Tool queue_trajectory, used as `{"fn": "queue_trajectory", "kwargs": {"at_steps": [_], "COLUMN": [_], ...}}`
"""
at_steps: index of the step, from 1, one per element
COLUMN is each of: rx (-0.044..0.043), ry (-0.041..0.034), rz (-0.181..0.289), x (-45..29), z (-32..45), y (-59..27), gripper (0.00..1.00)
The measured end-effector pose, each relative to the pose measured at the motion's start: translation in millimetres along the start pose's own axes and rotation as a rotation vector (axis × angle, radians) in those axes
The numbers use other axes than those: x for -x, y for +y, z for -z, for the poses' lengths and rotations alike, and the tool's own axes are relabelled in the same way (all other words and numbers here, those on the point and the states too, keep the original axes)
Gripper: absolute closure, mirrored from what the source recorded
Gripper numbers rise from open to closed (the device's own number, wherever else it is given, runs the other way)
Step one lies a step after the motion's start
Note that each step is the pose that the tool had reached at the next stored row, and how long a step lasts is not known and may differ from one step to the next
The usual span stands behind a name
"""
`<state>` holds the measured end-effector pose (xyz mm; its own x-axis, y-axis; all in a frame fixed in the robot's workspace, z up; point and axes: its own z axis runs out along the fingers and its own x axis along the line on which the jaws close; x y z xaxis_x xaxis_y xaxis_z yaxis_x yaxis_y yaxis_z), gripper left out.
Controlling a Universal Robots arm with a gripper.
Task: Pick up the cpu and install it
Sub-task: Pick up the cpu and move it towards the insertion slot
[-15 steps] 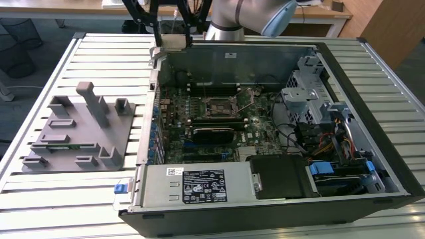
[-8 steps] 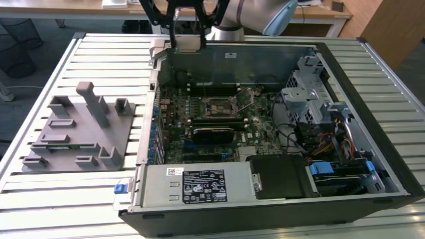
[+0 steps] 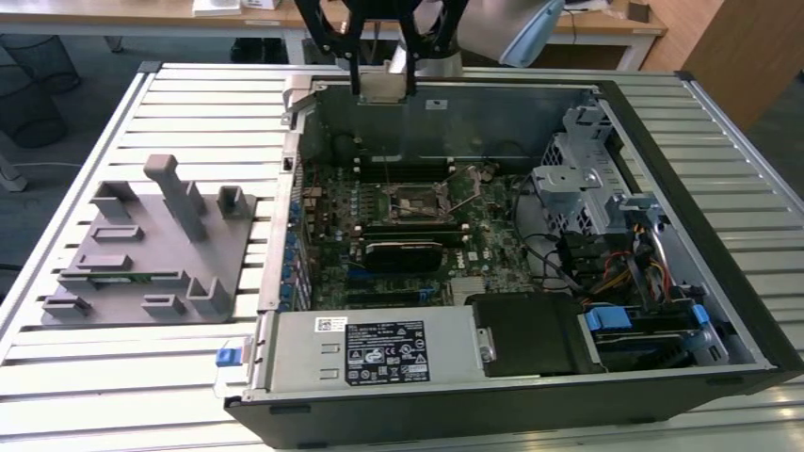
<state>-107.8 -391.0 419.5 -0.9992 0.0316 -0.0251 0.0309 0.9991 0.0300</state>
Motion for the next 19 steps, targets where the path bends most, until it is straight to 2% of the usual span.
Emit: {"fn": "queue_trajectory", "kwargs": {"at_steps": [6,10,19], "rx": [-0.0001,-0.0002,0.0000], "ry": [0.0001,0.0002,0.0000], "rz": [0.000,0.000,-0.001], "x": [2.6,7.1,24.6], "z": [-9.4,-16.8,-30.3], "y": [0.6,1.6,10.4], "gripper": [0.46,0.46,0.46]}}
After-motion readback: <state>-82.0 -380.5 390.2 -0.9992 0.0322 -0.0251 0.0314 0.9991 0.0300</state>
